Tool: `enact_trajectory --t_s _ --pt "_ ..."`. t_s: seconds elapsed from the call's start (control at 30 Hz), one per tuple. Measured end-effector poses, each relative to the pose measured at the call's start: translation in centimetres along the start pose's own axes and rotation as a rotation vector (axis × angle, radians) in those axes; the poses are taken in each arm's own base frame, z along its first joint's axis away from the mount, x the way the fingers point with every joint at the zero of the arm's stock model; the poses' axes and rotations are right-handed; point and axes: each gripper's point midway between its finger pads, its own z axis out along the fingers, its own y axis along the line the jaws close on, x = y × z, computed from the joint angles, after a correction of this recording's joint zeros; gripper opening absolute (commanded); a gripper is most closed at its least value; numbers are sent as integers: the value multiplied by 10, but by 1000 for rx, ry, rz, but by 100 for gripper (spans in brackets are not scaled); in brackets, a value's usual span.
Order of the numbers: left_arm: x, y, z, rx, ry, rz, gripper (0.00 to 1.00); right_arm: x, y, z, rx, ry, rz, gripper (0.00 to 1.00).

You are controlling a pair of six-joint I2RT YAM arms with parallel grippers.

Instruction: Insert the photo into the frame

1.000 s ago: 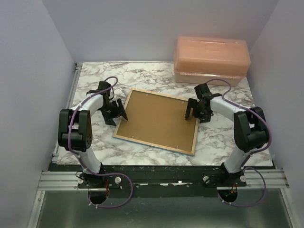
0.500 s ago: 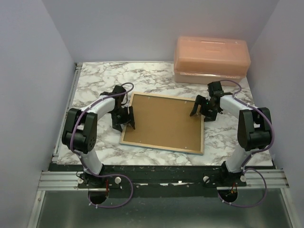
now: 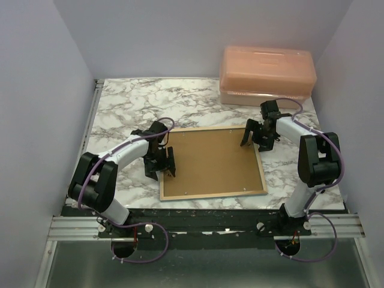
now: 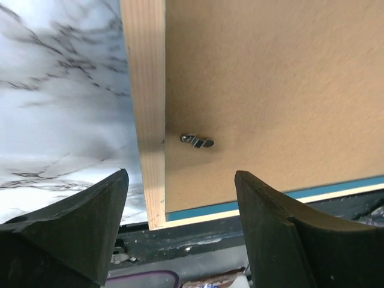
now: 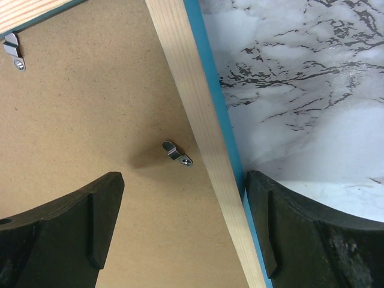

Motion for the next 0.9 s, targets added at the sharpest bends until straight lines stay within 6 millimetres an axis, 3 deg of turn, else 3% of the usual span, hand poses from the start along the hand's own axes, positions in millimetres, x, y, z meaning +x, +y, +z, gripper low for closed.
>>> enact_trajectory --t_s 0.23,0.37,0.53,0.73,0.8,0.9 --pt "-42 -7 -11 -15 -129 -46 68 0 0 0 -1 2 -8 91" --pt "-56 -7 -3 -42 -143 -56 62 1 0 1 -1 3 -12 91" --pt "-53 1 10 -86 -117 -55 56 1 0 1 -2 4 -15 91" --pt "-47 0 13 -92 -130 -33 42 2 0 1 -7 8 -16 91" --pt "-43 1 13 -91 -138 -27 42 2 0 1 -8 8 -18 91" --pt "-34 3 13 -90 -135 -20 50 2 0 1 -8 9 -19 91"
